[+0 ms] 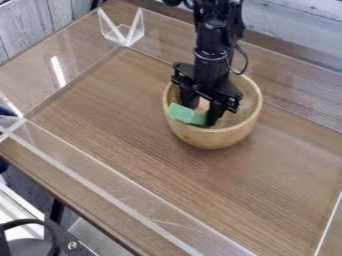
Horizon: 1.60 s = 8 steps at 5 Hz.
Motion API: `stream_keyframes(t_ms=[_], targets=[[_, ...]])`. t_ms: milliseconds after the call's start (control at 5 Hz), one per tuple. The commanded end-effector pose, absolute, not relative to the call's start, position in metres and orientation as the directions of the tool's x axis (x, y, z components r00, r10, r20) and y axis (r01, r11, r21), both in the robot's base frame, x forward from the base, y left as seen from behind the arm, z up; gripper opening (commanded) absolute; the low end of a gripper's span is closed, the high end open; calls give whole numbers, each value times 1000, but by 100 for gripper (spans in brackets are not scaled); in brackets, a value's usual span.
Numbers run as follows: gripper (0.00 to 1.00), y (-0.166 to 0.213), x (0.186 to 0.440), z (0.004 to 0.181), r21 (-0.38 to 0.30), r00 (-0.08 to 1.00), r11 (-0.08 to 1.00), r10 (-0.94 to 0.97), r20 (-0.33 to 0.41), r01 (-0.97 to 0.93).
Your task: Remove the green block from inside the brown bowl and put it on the table
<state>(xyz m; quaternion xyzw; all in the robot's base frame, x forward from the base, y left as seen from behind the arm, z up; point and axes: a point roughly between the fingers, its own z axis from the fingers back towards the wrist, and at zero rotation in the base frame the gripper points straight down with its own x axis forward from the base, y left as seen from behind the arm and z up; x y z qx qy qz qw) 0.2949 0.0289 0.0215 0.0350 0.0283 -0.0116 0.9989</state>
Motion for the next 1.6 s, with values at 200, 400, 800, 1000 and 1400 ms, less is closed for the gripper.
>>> stream_keyframes(t_ms=[200, 400, 800, 1000, 1400], targets=[[0, 34, 287, 29, 78, 999, 997, -15, -46, 19], [0, 31, 285, 32, 81, 999, 996, -37, -40, 40], [0, 30, 282, 32, 69, 998, 996, -53, -45, 57], [0, 32, 280, 30, 53, 997, 997, -49, -56, 52], [0, 37, 275, 33, 29, 997, 999, -37, -66, 39]])
